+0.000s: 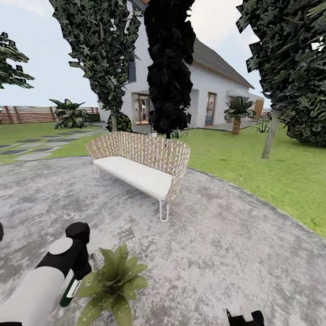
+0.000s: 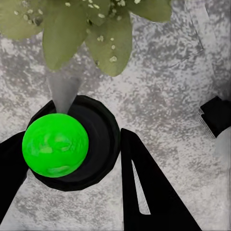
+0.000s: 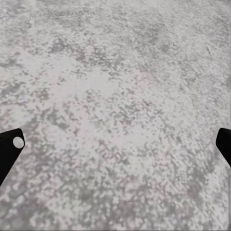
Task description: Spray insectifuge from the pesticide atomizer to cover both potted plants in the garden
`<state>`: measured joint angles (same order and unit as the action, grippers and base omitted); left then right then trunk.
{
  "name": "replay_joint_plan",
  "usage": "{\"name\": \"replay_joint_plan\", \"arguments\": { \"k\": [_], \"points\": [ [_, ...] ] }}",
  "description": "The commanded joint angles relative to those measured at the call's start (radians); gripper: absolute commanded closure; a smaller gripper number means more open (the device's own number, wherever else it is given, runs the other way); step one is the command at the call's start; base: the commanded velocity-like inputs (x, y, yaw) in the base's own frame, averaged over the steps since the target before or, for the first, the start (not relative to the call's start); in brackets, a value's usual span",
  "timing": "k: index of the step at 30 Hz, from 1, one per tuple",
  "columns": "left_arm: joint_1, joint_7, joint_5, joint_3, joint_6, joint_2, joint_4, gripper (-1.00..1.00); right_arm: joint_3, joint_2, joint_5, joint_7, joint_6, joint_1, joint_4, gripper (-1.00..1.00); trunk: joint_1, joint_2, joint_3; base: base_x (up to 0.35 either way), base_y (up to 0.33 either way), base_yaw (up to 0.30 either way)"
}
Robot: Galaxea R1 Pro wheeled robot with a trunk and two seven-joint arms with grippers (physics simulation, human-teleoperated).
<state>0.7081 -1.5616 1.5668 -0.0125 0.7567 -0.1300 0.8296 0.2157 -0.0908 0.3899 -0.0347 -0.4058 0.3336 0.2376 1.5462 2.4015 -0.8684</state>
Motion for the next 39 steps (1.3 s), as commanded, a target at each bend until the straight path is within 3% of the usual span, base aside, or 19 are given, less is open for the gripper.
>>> {"name": "replay_joint_plan", "arguments": {
  "k": [1, 8, 13, 28, 34, 39],
  "points": [
    [0.001, -0.009, 0.007, -0.001, 0.011, 0.000, 0.001, 1.00, 0.005, 0.000, 0.011, -0.004, -0.004, 0.001, -0.001, -1.00, 0.000, 0.000, -0.001, 0.200, -0.232, 0.024],
    [0.001, -0.009, 0.007, 0.002, 0.012, -0.002, 0.000, 1.00, 0.005, 0.001, 0.011, -0.004, -0.004, 0.001, -0.001, -1.00, 0.000, 0.000, -0.001, 0.198, -0.233, 0.047],
    [0.001, -0.009, 0.007, 0.020, 0.012, -0.006, 0.001, 1.00, 0.005, 0.003, 0.011, -0.004, -0.004, 0.001, -0.001, -1.00, 0.000, 0.000, -0.001, 0.080, -0.275, 0.249],
    [0.001, -0.009, 0.012, 0.025, 0.012, -0.009, 0.002, 1.00, 0.005, 0.003, 0.011, -0.004, -0.004, 0.001, -0.001, -1.00, 0.000, 0.000, -0.001, -0.018, -0.297, 0.274],
    [0.004, -0.009, 0.016, 0.062, 0.013, -0.012, 0.003, 1.00, 0.005, 0.003, 0.011, -0.004, -0.004, 0.001, -0.001, -1.00, 0.000, 0.000, -0.001, 0.105, -0.260, 0.275],
    [0.003, -0.009, 0.017, 0.070, 0.012, -0.017, 0.002, 1.00, 0.005, 0.003, 0.011, -0.004, -0.004, 0.001, -0.001, -1.00, 0.000, 0.000, -0.001, 0.279, -0.160, 0.275]
  ]
}}
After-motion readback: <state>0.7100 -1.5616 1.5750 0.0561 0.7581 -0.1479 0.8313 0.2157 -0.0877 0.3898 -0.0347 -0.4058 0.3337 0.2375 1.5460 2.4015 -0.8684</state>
